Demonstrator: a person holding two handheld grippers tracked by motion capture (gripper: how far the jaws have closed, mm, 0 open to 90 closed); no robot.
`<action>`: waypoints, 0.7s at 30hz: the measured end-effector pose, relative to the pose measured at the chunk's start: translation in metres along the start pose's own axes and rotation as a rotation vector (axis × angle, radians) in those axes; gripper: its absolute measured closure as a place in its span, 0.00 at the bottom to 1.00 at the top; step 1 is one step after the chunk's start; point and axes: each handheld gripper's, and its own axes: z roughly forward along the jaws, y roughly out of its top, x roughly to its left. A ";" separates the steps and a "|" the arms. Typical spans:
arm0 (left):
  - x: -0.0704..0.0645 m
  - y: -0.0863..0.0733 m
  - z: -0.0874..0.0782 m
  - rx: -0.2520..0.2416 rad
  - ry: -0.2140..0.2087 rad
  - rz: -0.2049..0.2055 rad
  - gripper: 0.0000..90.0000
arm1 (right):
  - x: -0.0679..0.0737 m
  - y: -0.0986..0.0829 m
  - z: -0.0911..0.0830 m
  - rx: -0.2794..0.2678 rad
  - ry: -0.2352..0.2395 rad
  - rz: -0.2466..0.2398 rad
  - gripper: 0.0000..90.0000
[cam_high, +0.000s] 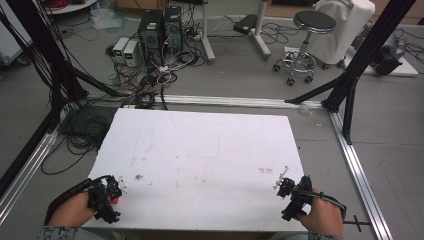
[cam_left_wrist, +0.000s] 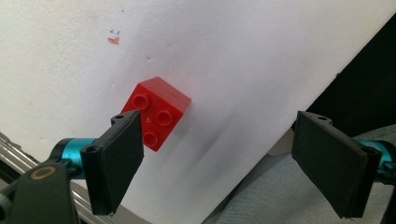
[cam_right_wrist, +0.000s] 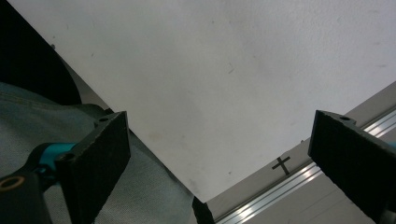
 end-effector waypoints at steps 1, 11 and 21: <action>0.000 0.000 0.000 0.000 0.000 0.000 0.19 | 0.000 0.000 -0.001 0.006 -0.003 0.001 0.06; 0.000 0.001 -0.001 0.001 -0.001 0.008 0.19 | 0.001 0.000 -0.002 -0.014 -0.007 0.002 0.06; -0.001 0.002 -0.001 -0.004 -0.005 0.006 0.19 | 0.001 0.000 -0.003 -0.016 -0.009 0.001 0.06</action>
